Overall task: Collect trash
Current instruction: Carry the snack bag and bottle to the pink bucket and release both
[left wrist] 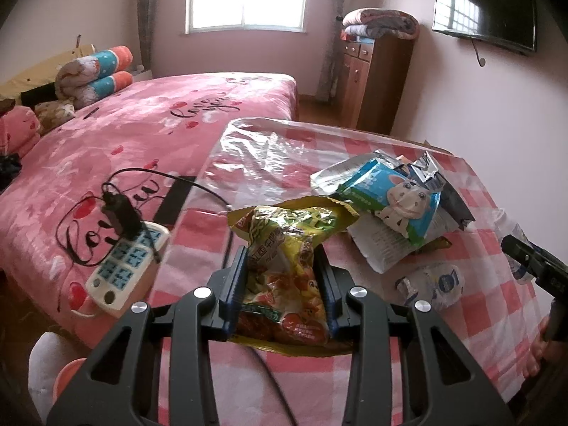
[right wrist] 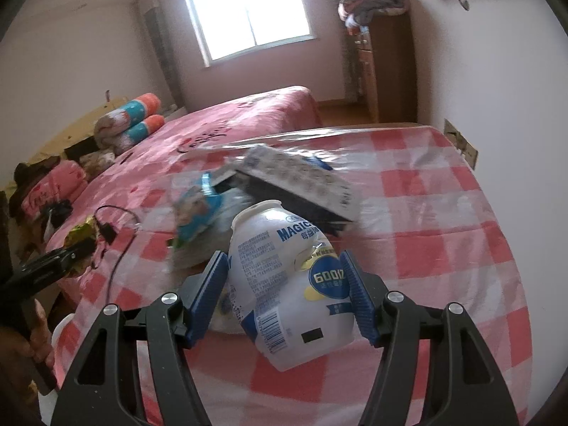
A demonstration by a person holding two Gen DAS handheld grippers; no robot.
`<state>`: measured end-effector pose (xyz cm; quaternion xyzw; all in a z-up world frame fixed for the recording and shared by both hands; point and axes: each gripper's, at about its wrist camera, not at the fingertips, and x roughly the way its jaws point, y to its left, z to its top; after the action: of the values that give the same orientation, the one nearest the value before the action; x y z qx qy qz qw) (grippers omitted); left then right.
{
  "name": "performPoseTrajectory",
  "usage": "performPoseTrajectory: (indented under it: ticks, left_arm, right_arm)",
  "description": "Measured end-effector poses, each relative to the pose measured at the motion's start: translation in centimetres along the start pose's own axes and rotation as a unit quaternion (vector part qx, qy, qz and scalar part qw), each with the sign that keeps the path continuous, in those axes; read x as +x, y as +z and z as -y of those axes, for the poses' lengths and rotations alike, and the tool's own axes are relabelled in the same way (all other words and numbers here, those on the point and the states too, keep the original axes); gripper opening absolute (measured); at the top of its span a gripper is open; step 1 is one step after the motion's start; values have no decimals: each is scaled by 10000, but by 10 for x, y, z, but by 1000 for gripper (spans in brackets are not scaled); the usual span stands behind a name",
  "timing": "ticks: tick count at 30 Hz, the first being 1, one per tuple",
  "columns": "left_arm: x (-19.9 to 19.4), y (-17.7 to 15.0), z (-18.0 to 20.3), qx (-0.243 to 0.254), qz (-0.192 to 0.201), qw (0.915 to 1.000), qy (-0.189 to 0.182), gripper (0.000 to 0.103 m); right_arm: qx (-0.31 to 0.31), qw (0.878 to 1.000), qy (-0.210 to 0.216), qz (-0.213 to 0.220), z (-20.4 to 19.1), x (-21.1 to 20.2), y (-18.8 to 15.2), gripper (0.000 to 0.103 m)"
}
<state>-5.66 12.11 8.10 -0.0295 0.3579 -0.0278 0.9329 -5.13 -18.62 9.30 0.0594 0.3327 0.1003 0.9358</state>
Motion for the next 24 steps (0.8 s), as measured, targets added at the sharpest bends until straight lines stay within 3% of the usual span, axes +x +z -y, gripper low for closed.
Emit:
performPoseTrajectory:
  ticks: [13, 24]
  left_arm:
    - [-40, -22, -48, -238, 152, 9992, 286, 38]
    - [-65, -60, -115, -609, 70, 9951, 769, 38]
  right_arm:
    - [-980, 9926, 715, -105, -104, -8, -8, 66]
    - [-1876, 9689, 1563, -401, -201, 2, -25, 66]
